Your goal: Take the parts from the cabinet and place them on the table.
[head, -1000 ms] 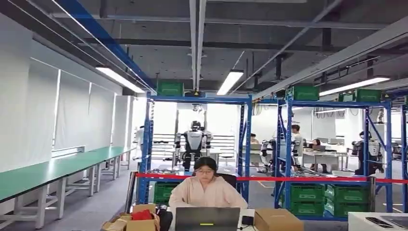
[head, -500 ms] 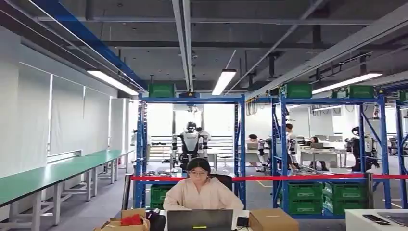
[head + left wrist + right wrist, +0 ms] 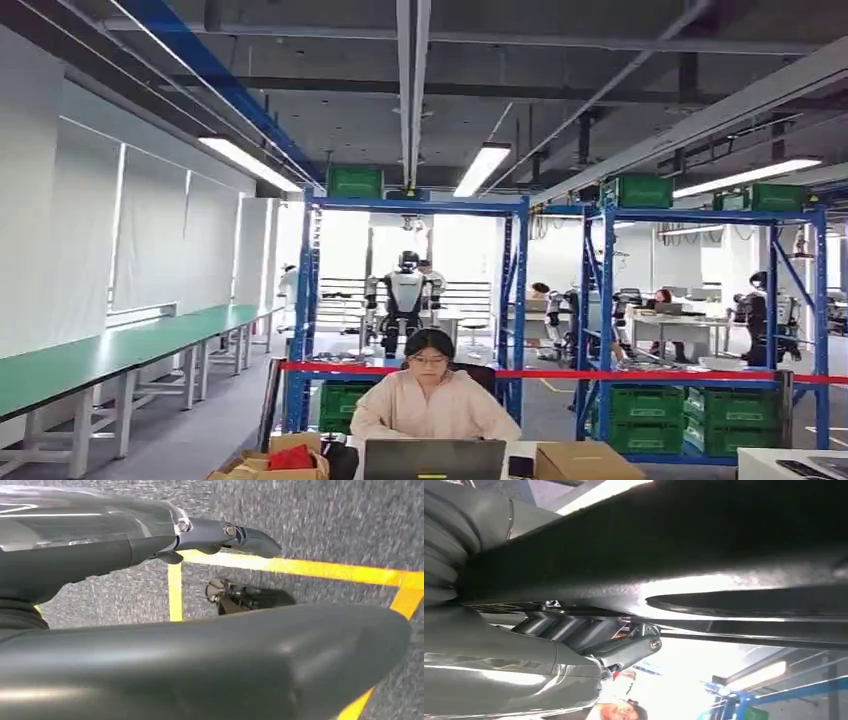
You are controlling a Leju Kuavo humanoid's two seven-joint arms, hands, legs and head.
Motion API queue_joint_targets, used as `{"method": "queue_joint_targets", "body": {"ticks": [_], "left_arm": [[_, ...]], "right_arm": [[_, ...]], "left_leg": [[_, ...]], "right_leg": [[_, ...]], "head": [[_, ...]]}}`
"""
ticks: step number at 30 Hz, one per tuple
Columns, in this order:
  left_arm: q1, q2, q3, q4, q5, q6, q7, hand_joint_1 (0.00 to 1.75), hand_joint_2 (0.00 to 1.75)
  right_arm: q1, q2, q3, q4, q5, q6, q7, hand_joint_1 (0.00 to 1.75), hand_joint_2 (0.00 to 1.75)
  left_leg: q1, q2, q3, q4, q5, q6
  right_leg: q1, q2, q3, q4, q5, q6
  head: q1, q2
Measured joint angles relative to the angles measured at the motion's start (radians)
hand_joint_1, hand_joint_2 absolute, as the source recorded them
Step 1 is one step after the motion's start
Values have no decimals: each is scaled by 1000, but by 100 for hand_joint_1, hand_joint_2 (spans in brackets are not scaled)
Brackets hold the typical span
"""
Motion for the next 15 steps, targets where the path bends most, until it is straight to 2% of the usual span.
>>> {"method": "queue_joint_targets", "body": {"ticks": [1, 2, 3, 5, 7, 8, 10, 11, 12, 13, 14, 15], "left_arm": [[-1, 0, 0, 0, 0, 0, 0, 0, 0], [-3, 0, 0, 0, 0, 0, -1, 0, 0], [-4, 0, 0, 0, -1, 0, -1, 0, 0], [-3, -1, 0, 0, -3, 0, -2, 0, 0], [-5, 0, 0, 0, -3, 0, -2, 0, 0], [-6, 0, 0, 0, -3, 0, -2, 0, 0], [-6, -1, 0, 0, -3, -1, -2, 0, 0], [-4, -1, 0, 0, -3, -1, -2, 0, 0], [-1, -1, 0, 0, -3, -1, -2, 0, 0], [2, -1, 0, 0, -4, 0, -2, 0, 0], [2, 0, 0, 0, -7, 0, -2, 0, 0], [1, 0, 0, 0, -8, 0, -2, 0, 0]], "right_arm": [[0, 0, 0, 0, 0, 0, 0, 175, 175], [-1, 0, 0, 0, 0, 0, 0, 175, 175], [-1, 0, 0, -1, 0, 0, 0, 175, 175], [1, 0, -1, -2, 0, 0, 0, 175, 175], [2, 0, -1, -2, 0, 0, 0, 175, 175], [0, 0, -1, -3, 0, 0, 0, 175, 175], [0, 0, -1, -3, 0, 0, 0, 175, 175], [0, 0, -1, -3, 0, 0, 0, 175, 175], [1, 0, -1, -2, 0, 0, 0, 175, 175], [2, 0, -1, -2, 0, 0, 0, 175, 175], [2, 0, -1, -2, 0, 0, 0, 175, 175], [2, 0, -1, -2, 0, 0, 0, 175, 175]], "left_leg": [[-1, 0, 11, 0, -8, -5], [-6, -1, 13, -3, -12, -11], [-4, -1, 12, -2, -14, -17], [-1, 1, 14, -12, -15, -27], [-2, 3, 23, -10, -27, -35], [-4, 3, 5, 29, -46, -38], [0, 3, -80, 182, -105, -46], [0, 3, -126, 257, -126, -49], [0, 3, -155, 296, -124, -50], [0, 3, -161, 285, -96, -51], [1, 3, -147, 234, -49, -50], [2, 3, -117, 149, 12, -48]], "right_leg": [[1, 0, 28, -84, 43, -7], [9, 0, 38, -85, 28, -14], [10, 0, 47, -106, 20, -22], [12, 3, 43, -105, 15, -30], [0, 2, 61, -127, 19, -38], [0, 0, 67, -132, 16, -45], [0, -5, 75, -132, 9, -53], [0, -5, 80, -132, 3, -54], [0, -4, 86, -132, -2, -54], [0, -2, 96, -132, -8, -53], [0, 0, 107, -132, -16, -51], [0, 0, 121, -132, -25, -48]], "head": [[0, 0], [0, 0], [0, 0], [0, 0], [0, 0], [0, 0], [0, 0], [0, 0], [0, 0], [0, 0], [0, 0], [0, 0]]}}
